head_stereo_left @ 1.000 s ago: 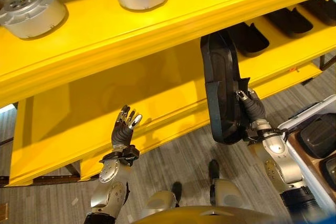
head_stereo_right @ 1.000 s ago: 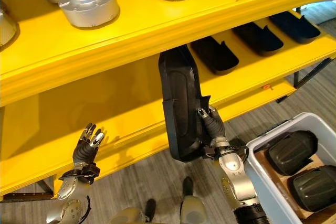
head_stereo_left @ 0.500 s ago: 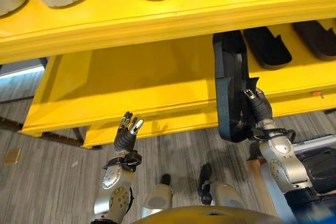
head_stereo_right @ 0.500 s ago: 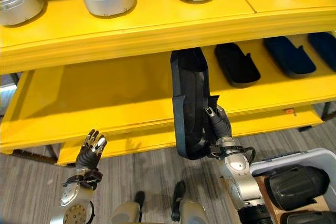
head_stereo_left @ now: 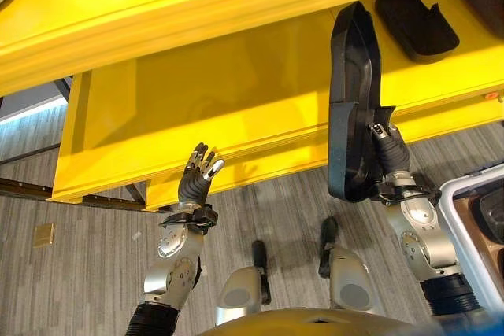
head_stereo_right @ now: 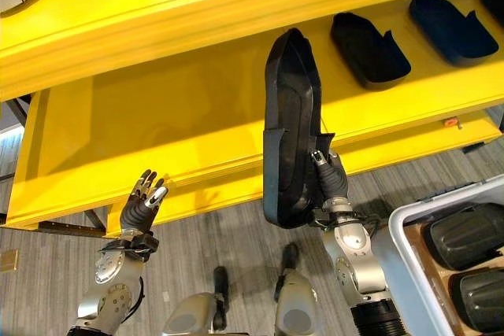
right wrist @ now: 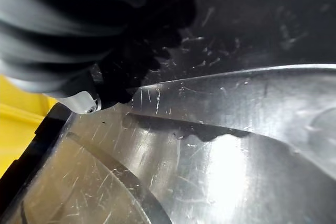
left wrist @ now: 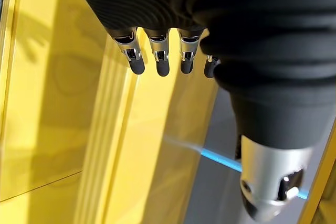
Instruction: Move parts from the plastic box to the shelf.
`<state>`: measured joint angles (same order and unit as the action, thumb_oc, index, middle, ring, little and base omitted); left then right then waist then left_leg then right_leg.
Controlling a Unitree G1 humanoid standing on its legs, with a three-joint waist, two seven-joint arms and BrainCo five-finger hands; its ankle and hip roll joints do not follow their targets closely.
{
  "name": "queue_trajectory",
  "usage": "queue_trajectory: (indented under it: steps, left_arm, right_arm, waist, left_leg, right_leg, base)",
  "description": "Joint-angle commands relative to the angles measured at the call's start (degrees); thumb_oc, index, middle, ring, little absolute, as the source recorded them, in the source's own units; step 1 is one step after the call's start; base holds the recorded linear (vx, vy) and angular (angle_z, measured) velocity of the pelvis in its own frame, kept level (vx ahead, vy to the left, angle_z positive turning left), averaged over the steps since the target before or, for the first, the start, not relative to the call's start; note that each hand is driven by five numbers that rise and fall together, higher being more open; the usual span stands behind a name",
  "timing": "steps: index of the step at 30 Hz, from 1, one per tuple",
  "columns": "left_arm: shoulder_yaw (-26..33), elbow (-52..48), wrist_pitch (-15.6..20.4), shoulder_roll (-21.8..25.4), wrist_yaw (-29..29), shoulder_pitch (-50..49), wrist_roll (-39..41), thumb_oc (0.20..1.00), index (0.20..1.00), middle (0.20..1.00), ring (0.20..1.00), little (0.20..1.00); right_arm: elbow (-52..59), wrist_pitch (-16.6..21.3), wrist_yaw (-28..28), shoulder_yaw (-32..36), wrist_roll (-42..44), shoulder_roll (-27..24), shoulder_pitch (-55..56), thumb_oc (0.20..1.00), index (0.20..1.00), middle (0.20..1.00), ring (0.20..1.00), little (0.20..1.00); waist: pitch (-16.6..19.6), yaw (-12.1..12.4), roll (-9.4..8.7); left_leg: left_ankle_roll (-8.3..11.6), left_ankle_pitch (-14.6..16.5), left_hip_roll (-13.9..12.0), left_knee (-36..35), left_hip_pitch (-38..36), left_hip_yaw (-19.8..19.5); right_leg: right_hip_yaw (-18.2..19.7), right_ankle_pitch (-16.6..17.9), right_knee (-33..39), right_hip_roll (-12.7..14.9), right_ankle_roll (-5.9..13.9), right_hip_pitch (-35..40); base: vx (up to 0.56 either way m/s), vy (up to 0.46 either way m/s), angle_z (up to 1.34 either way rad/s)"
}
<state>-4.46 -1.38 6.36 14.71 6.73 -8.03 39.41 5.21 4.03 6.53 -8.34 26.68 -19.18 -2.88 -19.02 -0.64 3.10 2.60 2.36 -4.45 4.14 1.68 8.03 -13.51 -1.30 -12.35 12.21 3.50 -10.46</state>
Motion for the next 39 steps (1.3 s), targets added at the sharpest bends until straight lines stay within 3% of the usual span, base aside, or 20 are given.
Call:
queue_trajectory:
  steps: [1, 6, 13, 16, 18, 19, 27, 32, 39]
  left_arm:
    - [1.4, -5.0, 3.3, 2.3, 0.0, -2.0, 0.8, 1.0, 1.0, 1.0, 1.0, 1.0]
    - [1.3, -5.9, 3.4, 3.7, -0.4, -2.3, 1.4, 1.0, 1.0, 1.0, 1.0, 1.0]
    - [1.0, -7.6, 3.5, 5.9, -0.9, -3.1, 2.6, 1.0, 1.0, 1.0, 1.0, 1.0]
    - [0.2, -8.2, 3.7, 7.6, -0.9, -3.4, 4.4, 1.0, 1.0, 1.0, 1.0, 1.0]
    - [0.2, -8.3, 3.7, 7.7, -0.8, -3.4, 4.6, 1.0, 1.0, 1.0, 1.0, 1.0]
    - [-0.5, -8.9, 4.0, 8.7, -0.8, -3.3, 5.8, 1.0, 1.0, 1.0, 1.0, 1.0]
    - [-1.7, -9.6, 4.7, 9.9, -0.6, -2.2, 7.3, 1.0, 1.0, 1.0, 1.0, 1.0]
    - [-2.6, -10.1, 5.5, 10.8, -0.6, -0.8, 8.1, 1.0, 1.0, 1.0, 1.0, 1.0]
    - [-4.4, -10.7, 6.5, 11.6, -0.3, 0.1, 8.7, 1.0, 1.0, 1.0, 1.0, 1.0]
  right_arm:
    - [4.3, 4.4, -0.6, -0.1, 1.7, -0.2, -5.3, 0.2, 0.2, 0.2, 0.2, 0.2]
    - [1.5, 3.3, 1.4, 0.2, 0.1, -4.8, -13.5, 0.2, 0.2, 0.2, 0.2, 0.2]
    - [-5.1, 3.2, 4.8, 0.1, 2.4, -10.6, -23.0, 0.2, 0.2, 0.2, 0.2, 0.2]
    - [-10.8, 2.8, 6.3, -1.3, 4.2, -16.7, -31.3, 0.2, 0.2, 0.2, 0.2, 0.2]
    - [-12.3, 2.8, 6.6, -2.0, 4.7, -18.1, -33.6, 0.2, 0.2, 0.2, 0.2, 0.2]
    - [-17.7, 2.5, 7.2, -5.0, 5.9, -21.7, -41.3, 0.2, 0.2, 0.2, 0.2, 0.2]
    - [-27.8, 1.7, 9.0, -11.3, 3.2, -23.6, -55.0, 0.2, 0.2, 0.2, 0.2, 0.2]
    - [-30.3, 1.4, 9.4, -13.8, 0.1, -23.1, -60.1, 0.2, 0.2, 0.2, 0.2, 0.2]
    - [-37.9, 2.5, 10.9, -14.6, 3.6, -23.8, -67.5, 0.2, 0.2, 0.2, 0.2, 0.2]
  waist:
    - [3.6, 0.7, -2.27]
    - [2.8, 2.8, -3.82]
    - [1.7, 4.5, -4.34]
    - [1.0, 5.7, -4.81]
    - [0.7, 5.8, -4.83]
    - [0.1, 6.6, -5.12]
    - [-1.6, 7.7, -4.62]
    - [-3.6, 8.1, -3.45]
    - [-6.7, 9.1, -1.49]
  left_leg:
    - [1.45, 0.3, -1.9, 5.2, 5.0, -2.7]
    - [1.44, 0.7, -1.6, 6.0, 6.8, -2.4]
    - [1.87, -0.2, -1.4, 5.4, 8.1, -3.2]
    - [2.2, -1.3, -1.7, 3.9, 8.2, -3.8]
    - [2.25, -1.6, -1.8, 3.5, 8.1, -3.8]
    - [2.52, -2.6, -2.3, 2.2, 8.2, -3.7]
    - [2.9, -3.5, -3.3, 1.7, 9.1, -4.2]
    - [2.94, -3.3, -3.6, 3.5, 11.5, -4.8]
    - [2.96, -3.6, -3.0, 5.5, 14.9, -6.0]
  right_leg:
    - [-0.2, -1.4, 6.6, 3.3, 5.03, 9.5]
    - [-1.7, 0.1, 8.1, 4.0, 5.62, 9.3]
    - [-2.8, 0.2, 8.0, 4.0, 5.45, 8.6]
    - [-3.6, 0.4, 8.1, 3.5, 5.32, 8.0]
    - [-3.7, 0.5, 8.1, 3.4, 5.31, 7.9]
    - [-4.1, 0.7, 8.0, 3.1, 5.32, 7.1]
    - [-4.6, -0.1, 6.1, 2.4, 4.92, 4.8]
    - [-4.3, -1.2, 2.2, 3.0, 4.66, 1.6]
    - [-4.3, -2.6, -2.9, 3.8, 4.38, -2.8]
  base:
    - [0.01, 0.038, -0.01]
    - [0.02, 0.015, 0.07]
    - [0.01, -0.017, 0.14]
    - [0.0, -0.031, 0.06]
    - [-0.01, -0.019, 0.15]
    - [-0.02, -0.017, 0.11]
    - [-0.02, -0.008, -0.01]
    - [-0.07, 0.002, 0.02]
    - [-0.05, -0.007, 0.11]
